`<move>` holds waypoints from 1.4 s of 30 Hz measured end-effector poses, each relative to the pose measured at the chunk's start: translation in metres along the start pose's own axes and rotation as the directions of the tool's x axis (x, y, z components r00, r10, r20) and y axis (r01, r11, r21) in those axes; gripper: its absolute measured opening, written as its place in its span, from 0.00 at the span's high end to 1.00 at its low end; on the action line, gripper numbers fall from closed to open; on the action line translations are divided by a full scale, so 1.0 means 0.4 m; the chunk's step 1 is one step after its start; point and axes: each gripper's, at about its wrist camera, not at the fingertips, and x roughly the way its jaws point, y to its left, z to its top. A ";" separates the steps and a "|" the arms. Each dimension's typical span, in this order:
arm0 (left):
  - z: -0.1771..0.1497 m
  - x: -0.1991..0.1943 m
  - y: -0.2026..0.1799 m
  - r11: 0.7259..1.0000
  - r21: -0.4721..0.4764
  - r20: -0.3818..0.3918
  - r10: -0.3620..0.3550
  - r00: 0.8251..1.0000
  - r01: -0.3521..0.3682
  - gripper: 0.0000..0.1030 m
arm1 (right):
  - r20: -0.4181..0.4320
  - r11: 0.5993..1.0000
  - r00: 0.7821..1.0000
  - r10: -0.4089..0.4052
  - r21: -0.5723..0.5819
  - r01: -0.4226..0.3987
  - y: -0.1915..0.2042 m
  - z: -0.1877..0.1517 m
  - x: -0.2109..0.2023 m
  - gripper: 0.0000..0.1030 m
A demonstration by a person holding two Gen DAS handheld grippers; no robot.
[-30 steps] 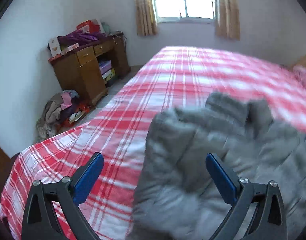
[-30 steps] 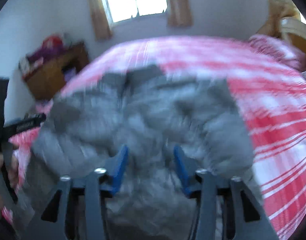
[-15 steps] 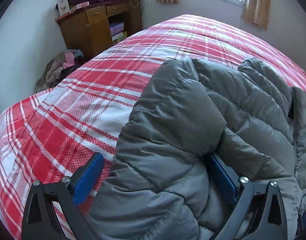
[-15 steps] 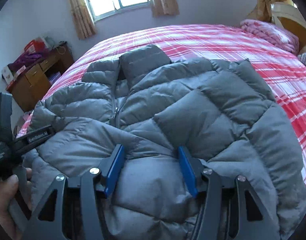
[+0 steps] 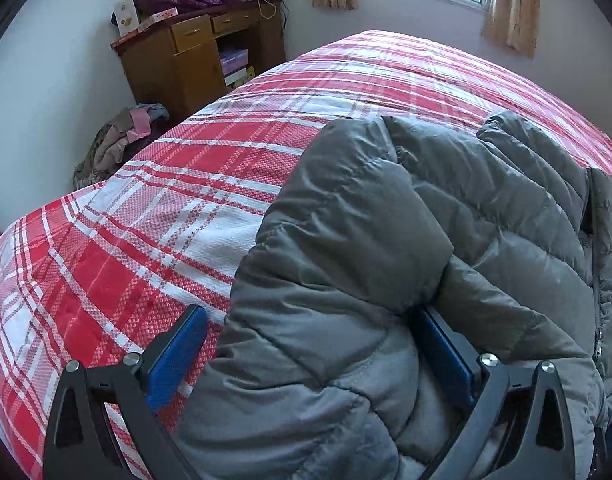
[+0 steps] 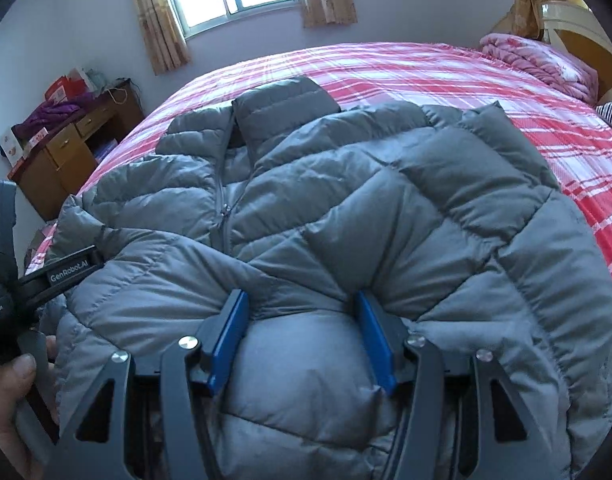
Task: Fold large clothes
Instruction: 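Grasp the jacket hem with both grippers and lift it toward the collar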
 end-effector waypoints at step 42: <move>0.450 0.081 -0.271 0.974 0.013 -0.150 -0.221 0.964 0.225 0.01 | -0.063 0.991 0.992 0.107 0.083 -0.101 -0.103 0.553 0.170 0.05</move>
